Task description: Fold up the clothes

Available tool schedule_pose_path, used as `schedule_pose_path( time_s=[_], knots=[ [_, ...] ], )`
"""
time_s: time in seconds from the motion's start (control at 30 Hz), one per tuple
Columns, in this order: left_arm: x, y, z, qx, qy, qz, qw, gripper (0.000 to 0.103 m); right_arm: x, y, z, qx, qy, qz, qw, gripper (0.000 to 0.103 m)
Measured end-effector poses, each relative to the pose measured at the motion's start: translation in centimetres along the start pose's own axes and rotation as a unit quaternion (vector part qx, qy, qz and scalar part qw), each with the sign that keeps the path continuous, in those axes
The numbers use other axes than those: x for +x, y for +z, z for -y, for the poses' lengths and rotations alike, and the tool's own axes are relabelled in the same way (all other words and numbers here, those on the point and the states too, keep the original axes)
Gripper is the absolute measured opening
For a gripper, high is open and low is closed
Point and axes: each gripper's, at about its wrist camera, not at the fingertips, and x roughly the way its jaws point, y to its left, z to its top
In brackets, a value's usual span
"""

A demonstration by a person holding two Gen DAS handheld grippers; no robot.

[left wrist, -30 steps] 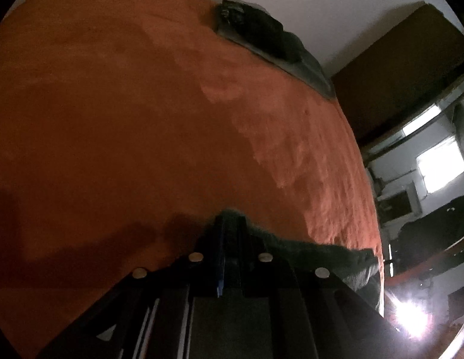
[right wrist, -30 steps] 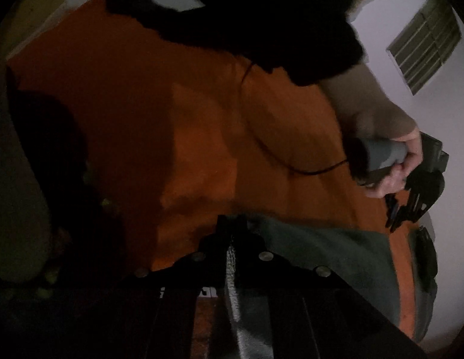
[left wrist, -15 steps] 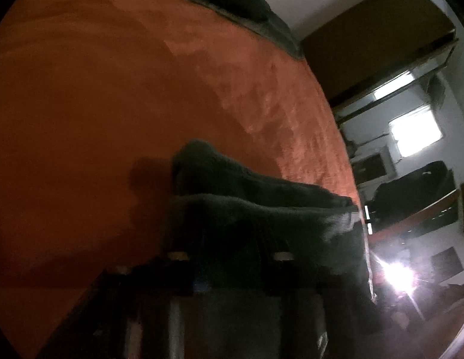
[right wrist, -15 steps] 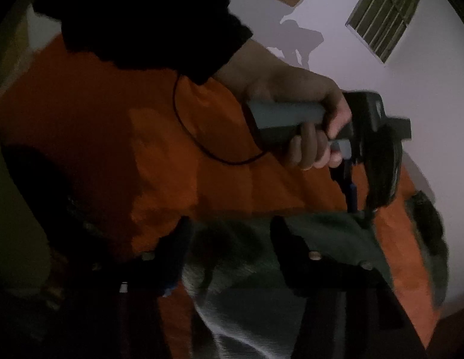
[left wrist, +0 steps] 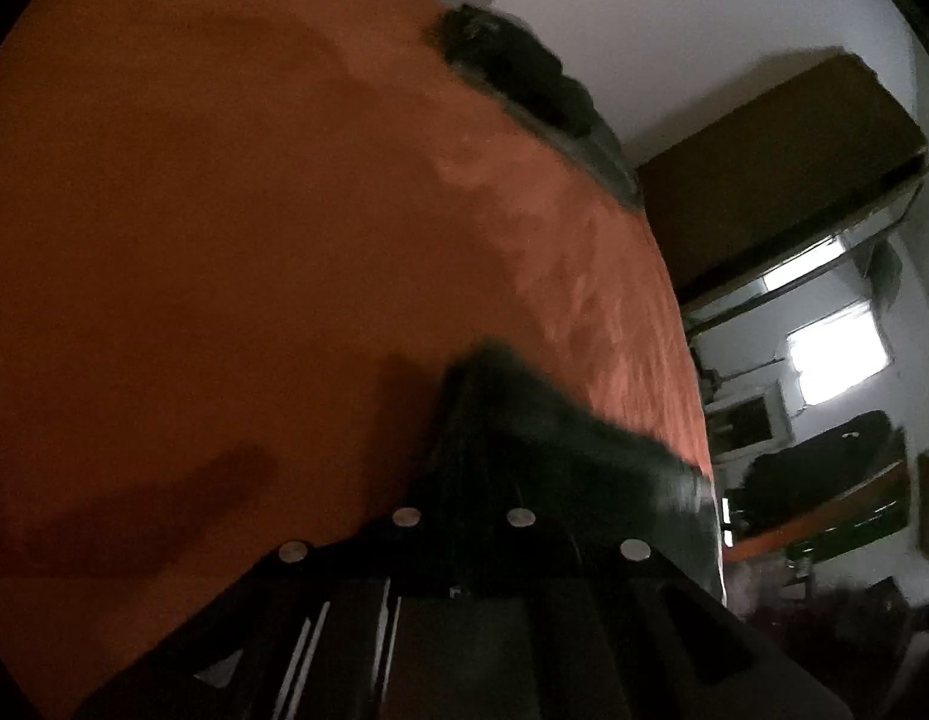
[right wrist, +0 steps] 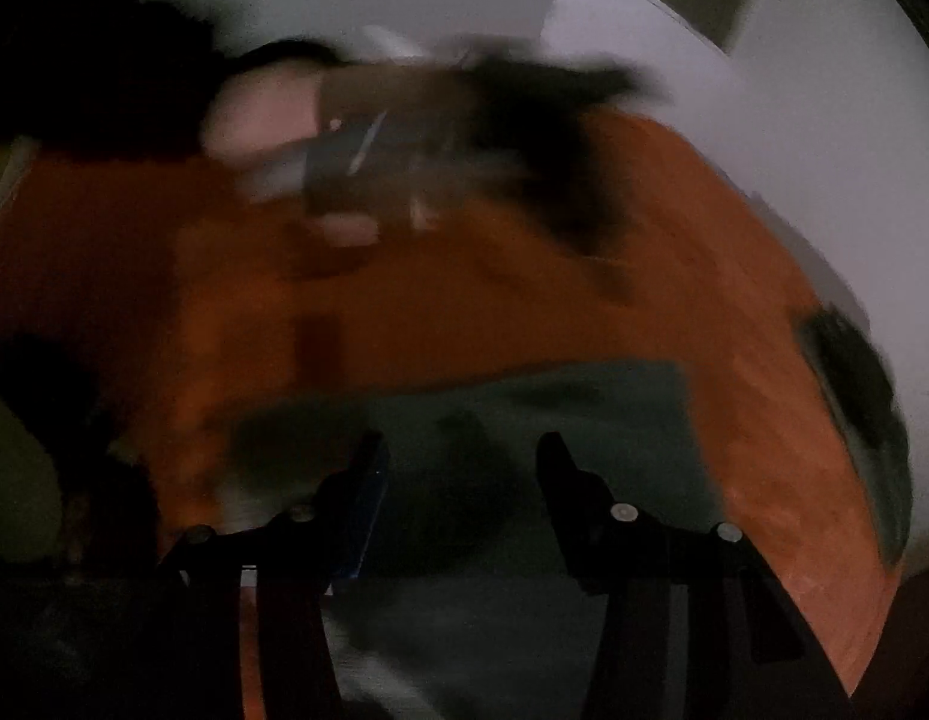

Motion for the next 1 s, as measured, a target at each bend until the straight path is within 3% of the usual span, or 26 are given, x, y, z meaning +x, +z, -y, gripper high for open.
schedule_pose_path(
  time_s=[0.13,0.23,0.33,0.4,0.43,0.5,0.6,0.7,0.77,0.8,0.9,1.0],
  knots=[
    [-3.0,-8.1,-0.6,-0.006,0.003,-0.033,0.9994,0.018,4.0,4.6,9.3,0.069,0.061,-0.073,0.993,0.05],
    [-3.2,-13.9,0.1,-0.01,0.004,-0.075,0.9971,0.027,9.4,6.9,12.6,0.107,0.112,-0.142,0.978,0.045],
    [-2.3,-17.2,-0.5,-0.076,-0.035,-0.094,0.992,0.029,14.1,7.1,12.8,0.12,0.125,-0.202,0.964,0.033],
    [-2.0,-17.9,-1.0,-0.116,-0.056,-0.086,0.9879,0.03,16.0,7.1,11.9,0.124,0.138,-0.226,0.956,0.007],
    [-2.0,-18.1,-1.3,-0.136,-0.069,-0.081,0.985,0.03,16.8,7.1,11.5,0.124,0.132,-0.233,0.955,0.007],
    [-1.7,-18.4,-1.8,-0.167,-0.091,-0.075,0.9789,0.03,16.7,7.5,11.2,0.127,0.116,-0.225,0.959,0.006],
    [-1.1,-18.4,-1.9,-0.193,-0.119,-0.074,0.9711,0.029,14.3,8.7,12.3,0.163,0.111,-0.179,0.964,0.006],
    [-0.2,-18.4,-2.5,-0.241,-0.172,-0.064,0.9532,0.029,14.0,8.8,13.6,0.196,0.107,-0.17,0.96,0.006],
    [0.4,-18.6,-3.1,-0.272,-0.195,-0.051,0.9411,0.011,14.6,8.3,13.8,0.207,0.1,-0.175,0.957,0.006],
    [0.3,-18.6,-3.1,-0.268,-0.185,-0.042,0.9445,0.006,14.5,8.1,13.8,0.214,0.101,-0.176,0.956,0.006],
    [-0.8,-18.7,-2.9,-0.246,-0.152,-0.02,0.957,0.005,15.3,8.2,14.0,0.235,0.101,-0.177,0.95,0.006],
    [-1.1,-19.2,-2.8,-0.246,-0.149,-0.018,0.9575,0.005,15.7,8.0,14.7,0.258,0.088,-0.179,0.945,0.006]
  ],
)
